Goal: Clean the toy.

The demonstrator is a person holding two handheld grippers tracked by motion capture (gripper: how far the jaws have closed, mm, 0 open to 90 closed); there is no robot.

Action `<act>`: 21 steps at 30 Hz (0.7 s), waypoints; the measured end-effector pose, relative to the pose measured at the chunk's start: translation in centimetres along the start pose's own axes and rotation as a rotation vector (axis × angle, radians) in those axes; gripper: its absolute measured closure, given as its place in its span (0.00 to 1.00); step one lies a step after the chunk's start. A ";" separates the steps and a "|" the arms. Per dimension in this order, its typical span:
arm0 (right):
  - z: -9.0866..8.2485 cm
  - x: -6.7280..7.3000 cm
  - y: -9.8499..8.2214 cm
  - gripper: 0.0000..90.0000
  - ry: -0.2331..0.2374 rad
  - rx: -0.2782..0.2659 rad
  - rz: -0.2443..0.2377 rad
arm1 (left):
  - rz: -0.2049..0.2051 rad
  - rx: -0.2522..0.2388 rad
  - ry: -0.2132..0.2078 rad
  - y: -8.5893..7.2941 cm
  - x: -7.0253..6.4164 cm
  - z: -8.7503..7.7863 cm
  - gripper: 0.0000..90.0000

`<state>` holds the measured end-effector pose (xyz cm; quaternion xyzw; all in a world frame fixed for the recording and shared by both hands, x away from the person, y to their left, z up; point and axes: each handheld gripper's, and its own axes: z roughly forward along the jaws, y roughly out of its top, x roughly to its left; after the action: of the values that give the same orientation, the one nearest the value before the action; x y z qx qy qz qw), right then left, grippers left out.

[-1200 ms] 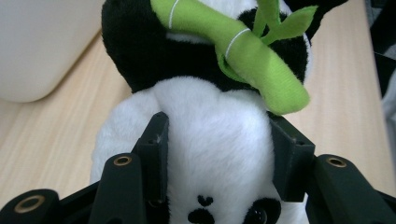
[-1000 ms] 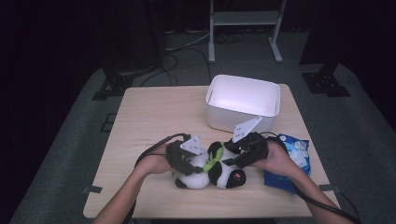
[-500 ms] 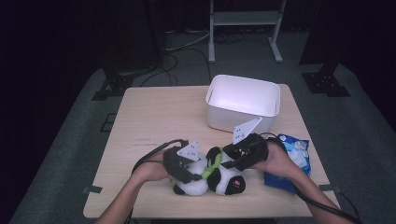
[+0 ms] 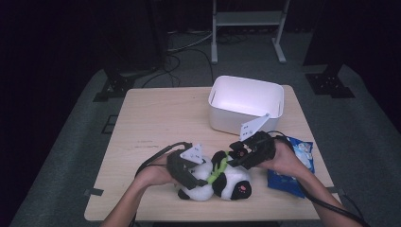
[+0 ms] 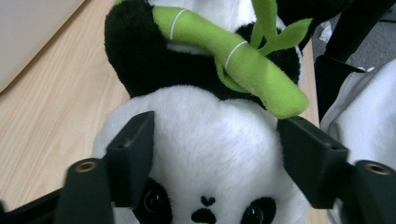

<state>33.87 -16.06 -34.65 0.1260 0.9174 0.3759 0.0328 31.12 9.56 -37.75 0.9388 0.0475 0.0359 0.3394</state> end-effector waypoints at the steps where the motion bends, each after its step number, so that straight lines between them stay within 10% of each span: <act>1: -0.2 -0.2 0.0 0.41 -0.005 0.000 0.006 | 0.003 0.000 0.004 0.0 0.0 -0.2 0.27; 21: -1.7 -4.9 0.0 0.36 -0.058 0.011 0.067 | -0.050 -0.055 0.040 -0.9 0.4 -2.3 0.15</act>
<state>38.37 -18.47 -33.55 0.1680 0.9135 0.3678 0.0461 31.19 11.76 -36.60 0.9267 0.0770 0.0475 0.3648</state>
